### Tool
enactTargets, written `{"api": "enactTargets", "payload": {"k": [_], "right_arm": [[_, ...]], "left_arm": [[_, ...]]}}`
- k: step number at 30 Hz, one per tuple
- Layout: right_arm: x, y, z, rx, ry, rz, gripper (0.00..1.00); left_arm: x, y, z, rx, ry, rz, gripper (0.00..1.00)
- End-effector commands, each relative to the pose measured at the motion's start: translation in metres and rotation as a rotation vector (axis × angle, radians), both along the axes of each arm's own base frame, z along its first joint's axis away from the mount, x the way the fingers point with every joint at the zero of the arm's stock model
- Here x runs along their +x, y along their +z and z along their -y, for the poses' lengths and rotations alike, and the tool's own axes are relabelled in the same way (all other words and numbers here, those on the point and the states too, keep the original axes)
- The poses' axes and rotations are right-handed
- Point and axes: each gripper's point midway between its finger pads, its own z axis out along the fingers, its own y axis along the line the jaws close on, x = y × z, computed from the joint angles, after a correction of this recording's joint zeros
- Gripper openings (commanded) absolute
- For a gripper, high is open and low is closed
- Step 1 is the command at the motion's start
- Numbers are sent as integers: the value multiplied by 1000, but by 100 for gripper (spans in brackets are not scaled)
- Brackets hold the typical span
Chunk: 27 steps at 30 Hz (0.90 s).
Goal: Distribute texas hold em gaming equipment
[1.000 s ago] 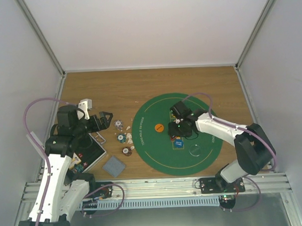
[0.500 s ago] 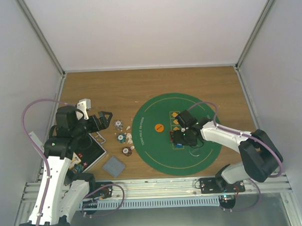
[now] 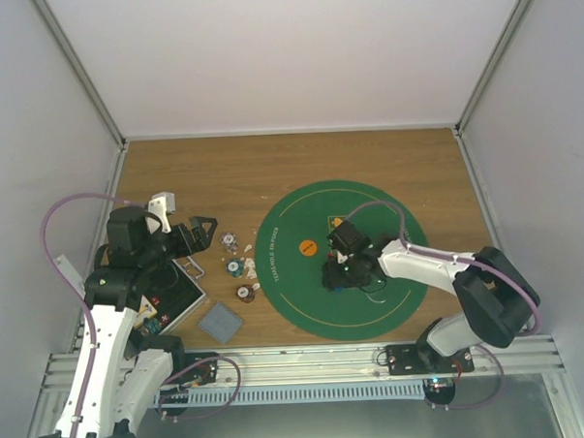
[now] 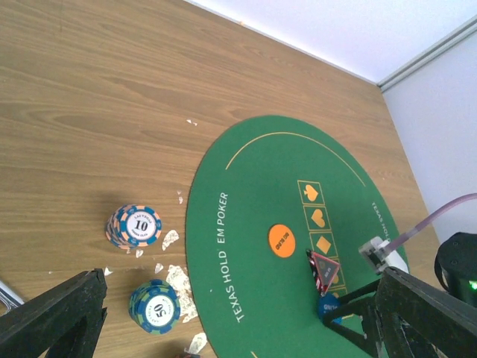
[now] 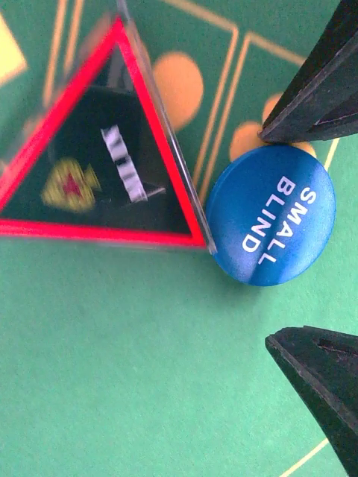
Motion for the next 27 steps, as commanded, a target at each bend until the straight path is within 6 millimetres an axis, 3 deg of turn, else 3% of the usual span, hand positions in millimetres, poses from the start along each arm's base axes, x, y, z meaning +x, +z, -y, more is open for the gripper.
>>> {"api": "enactTargets", "payload": {"k": [1,7,10,19,27], "right_arm": [[-22,-1,-25,63,90,-33,68],[-27,2,-67,63,202,-15,67],[-26,3,-76,1,229,16,65],[-22,27,-55,-107,257,164,66],[-45,2,-64,-168,363,178,63]], "left_arm": [[-1,3,1,-12,-1,22,99],[-1,2,1,-16,-6,20,99],[-2,2,2,-15,-10,21,99],[-3,0,3,-14,-23,18,99],[-4,2,3,-9,-26,29,99]]}}
